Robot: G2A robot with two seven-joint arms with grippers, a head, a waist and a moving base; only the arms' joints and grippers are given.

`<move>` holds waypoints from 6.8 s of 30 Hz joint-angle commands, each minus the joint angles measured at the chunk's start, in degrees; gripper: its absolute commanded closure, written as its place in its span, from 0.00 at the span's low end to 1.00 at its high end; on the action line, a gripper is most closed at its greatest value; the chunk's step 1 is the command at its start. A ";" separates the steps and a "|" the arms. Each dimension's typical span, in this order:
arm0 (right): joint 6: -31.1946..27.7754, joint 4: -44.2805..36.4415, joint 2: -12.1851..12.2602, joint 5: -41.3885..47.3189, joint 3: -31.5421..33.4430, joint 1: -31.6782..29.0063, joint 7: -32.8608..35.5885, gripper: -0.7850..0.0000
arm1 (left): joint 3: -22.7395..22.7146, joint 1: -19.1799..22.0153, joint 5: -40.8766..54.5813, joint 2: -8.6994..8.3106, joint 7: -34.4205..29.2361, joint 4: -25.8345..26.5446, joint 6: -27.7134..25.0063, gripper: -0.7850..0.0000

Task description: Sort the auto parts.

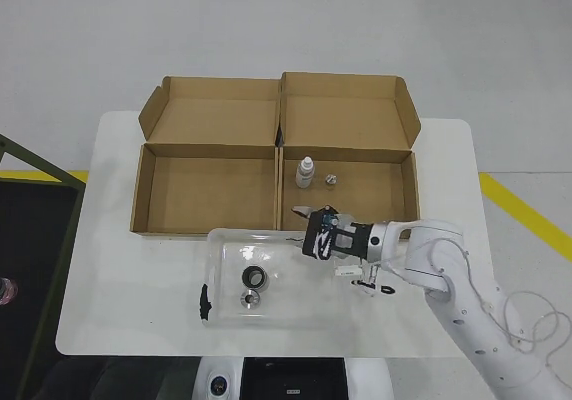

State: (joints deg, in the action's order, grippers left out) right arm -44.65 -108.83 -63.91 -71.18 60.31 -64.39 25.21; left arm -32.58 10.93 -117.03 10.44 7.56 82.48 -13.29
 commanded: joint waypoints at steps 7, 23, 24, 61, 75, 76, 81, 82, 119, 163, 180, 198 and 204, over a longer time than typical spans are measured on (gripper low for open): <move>-0.38 -3.47 -0.36 -3.59 -5.41 -1.53 -0.18 0.55 | 0.00 0.00 0.00 0.00 0.00 0.00 0.00 0.00; 5.71 2.60 -2.49 -11.94 -15.65 0.51 -0.84 0.52 | 0.00 0.00 0.00 0.00 0.00 0.00 0.00 0.00; 5.98 2.92 -2.60 -12.22 -15.98 0.62 -1.00 0.52 | 0.00 0.00 0.00 0.00 0.00 0.00 0.00 0.00; 10.35 14.73 -6.93 -11.02 -21.55 7.36 -2.63 0.37 | 0.00 0.00 0.00 0.00 0.00 0.00 0.00 0.00; 9.21 18.81 -8.46 -8.66 -22.91 9.06 -3.36 0.62 | 0.00 0.00 0.00 0.00 0.00 0.00 0.00 0.00; 8.89 18.95 -8.48 -8.46 -22.84 9.06 -3.52 0.66 | 0.00 0.00 0.00 0.00 0.00 0.00 0.00 0.00; 7.00 19.25 -8.53 -6.78 -22.21 8.96 -4.75 0.85 | 0.00 0.00 0.00 0.00 0.00 0.00 0.00 0.00; 6.65 19.21 -8.51 -6.52 -21.98 8.96 -4.92 0.89 | 0.00 0.00 0.00 0.00 0.00 0.00 0.00 0.00; 6.51 10.41 -6.36 1.94 -9.83 4.72 -13.08 1.00 | 0.00 0.00 0.00 0.00 0.00 0.00 0.00 0.00; 26.24 39.72 -17.75 3.30 -23.64 27.19 -8.94 1.00 | 0.00 0.00 0.00 0.00 0.00 0.00 0.00 0.00; 30.80 44.92 -21.22 -1.60 -26.17 29.24 -6.63 0.77 | 0.00 0.00 0.00 0.00 0.00 0.00 0.00 0.00; 30.72 46.57 -22.38 -5.18 -24.31 27.89 -6.88 0.16 | 0.00 0.00 0.00 0.00 0.00 0.00 0.00 0.00; 28.69 42.92 -21.97 -5.56 -22.47 26.36 -8.17 0.17 | 0.00 0.00 0.00 0.00 0.00 0.00 0.00 0.00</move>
State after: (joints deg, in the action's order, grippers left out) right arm -15.51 -65.13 -85.97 -76.80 37.56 -37.79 17.23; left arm -32.58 10.93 -117.03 10.44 7.56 82.48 -13.29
